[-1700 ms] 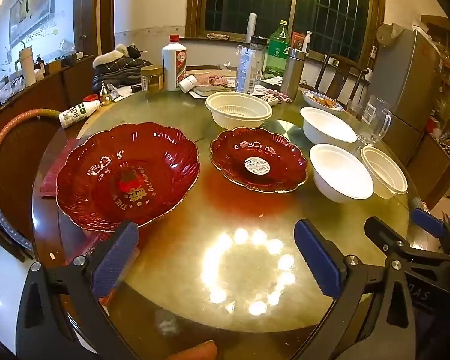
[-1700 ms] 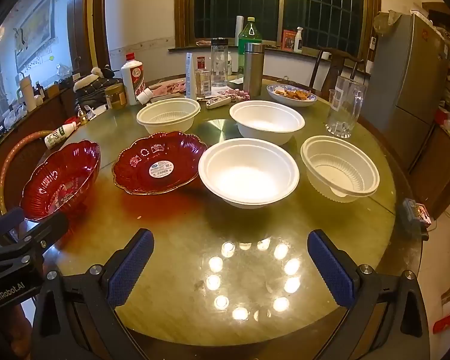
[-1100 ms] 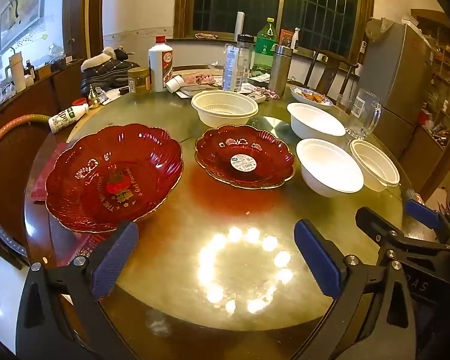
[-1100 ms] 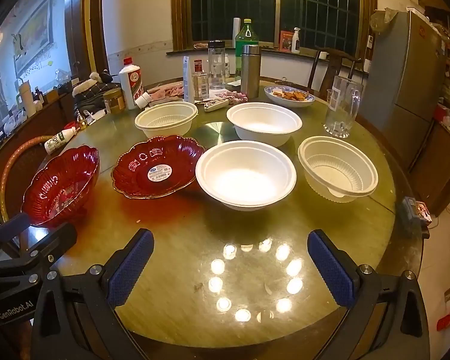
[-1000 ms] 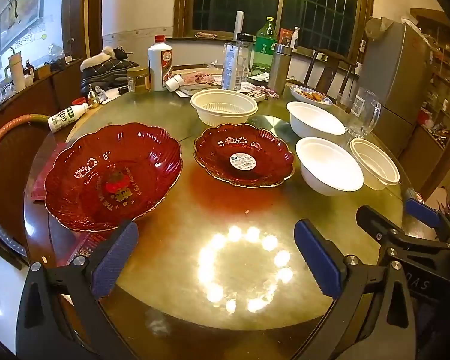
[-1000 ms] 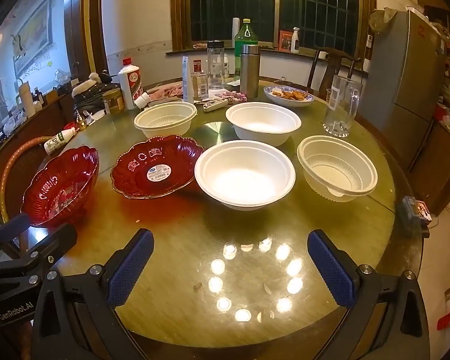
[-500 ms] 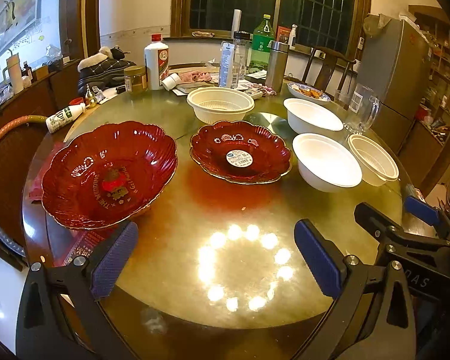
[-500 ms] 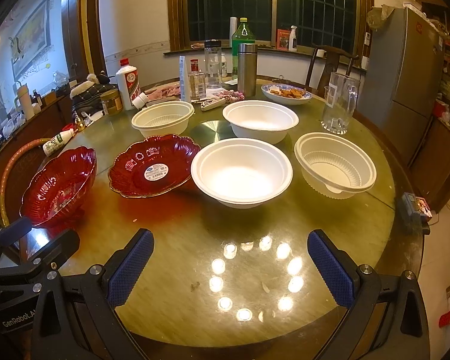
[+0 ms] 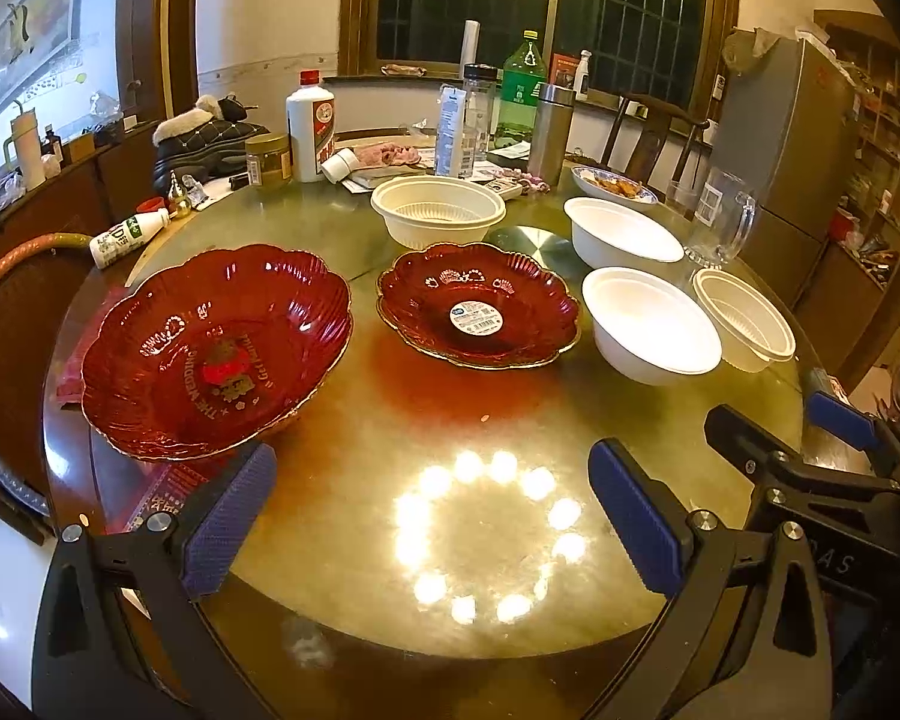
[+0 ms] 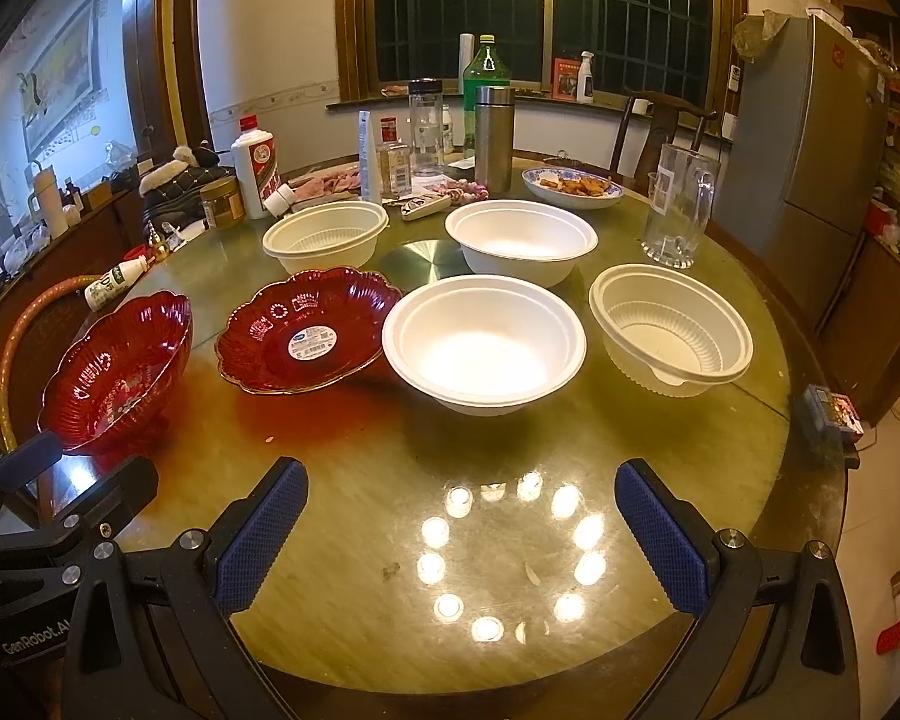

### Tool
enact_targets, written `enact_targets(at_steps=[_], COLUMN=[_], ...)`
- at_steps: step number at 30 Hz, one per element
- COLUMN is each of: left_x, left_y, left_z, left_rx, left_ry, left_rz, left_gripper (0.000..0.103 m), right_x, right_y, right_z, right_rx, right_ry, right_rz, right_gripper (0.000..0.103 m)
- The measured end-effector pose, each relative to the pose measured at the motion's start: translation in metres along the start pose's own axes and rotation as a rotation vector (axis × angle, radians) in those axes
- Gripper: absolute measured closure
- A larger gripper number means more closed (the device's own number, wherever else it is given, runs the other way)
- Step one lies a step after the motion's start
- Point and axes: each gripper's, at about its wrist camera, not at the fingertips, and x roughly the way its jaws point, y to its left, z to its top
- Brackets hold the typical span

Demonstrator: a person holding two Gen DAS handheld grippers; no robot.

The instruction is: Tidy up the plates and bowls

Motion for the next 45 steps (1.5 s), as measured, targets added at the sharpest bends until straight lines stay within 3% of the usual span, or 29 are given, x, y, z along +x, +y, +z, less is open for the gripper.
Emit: enact_targets(at_steps=[30, 45], left_x=[-0.0007, 0.0016], left_y=[-0.0019, 0.0015], left_z=[-0.0009, -0.0009], left_rx=[0.005, 0.009], left_ry=[0.006, 0.034], left_rz=[-0.002, -0.047], left_gripper=[0.000, 0.000], right_x=[-0.0006, 0.0037], right_y=[-0.0005, 0.0081], right_z=[0.0005, 0.0019], right_rx=[0.001, -0.007], right_ry=[0.001, 0.005], right_rz=[0.001, 0.011], right_gripper=[0.000, 0.000])
